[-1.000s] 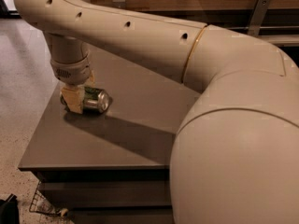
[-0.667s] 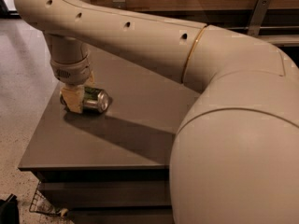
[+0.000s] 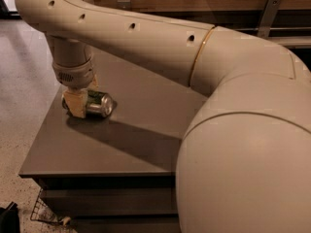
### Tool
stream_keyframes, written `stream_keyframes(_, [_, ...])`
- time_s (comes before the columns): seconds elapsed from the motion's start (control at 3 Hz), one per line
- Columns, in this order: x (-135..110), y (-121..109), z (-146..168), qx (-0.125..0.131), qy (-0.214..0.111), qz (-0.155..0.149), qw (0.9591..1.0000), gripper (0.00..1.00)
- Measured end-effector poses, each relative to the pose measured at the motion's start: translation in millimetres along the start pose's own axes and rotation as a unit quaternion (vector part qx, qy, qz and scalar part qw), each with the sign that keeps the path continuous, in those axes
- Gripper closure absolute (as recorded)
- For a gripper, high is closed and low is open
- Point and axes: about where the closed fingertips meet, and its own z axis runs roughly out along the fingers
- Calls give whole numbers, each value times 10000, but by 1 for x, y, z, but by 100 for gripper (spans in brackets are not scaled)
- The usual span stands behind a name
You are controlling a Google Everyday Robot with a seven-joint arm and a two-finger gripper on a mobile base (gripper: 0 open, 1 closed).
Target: Place green can upright
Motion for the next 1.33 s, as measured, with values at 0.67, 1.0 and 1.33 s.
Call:
stream_keyframes(0.67, [-13, -21, -31, -129, -947, -461, 9944, 100])
stream_keyframes(1.0, [-4, -36, -50, -129, -1722, -605, 9831, 100])
stream_keyframes(1.33, [11, -41, -61, -155, -2440, -617, 9677, 100])
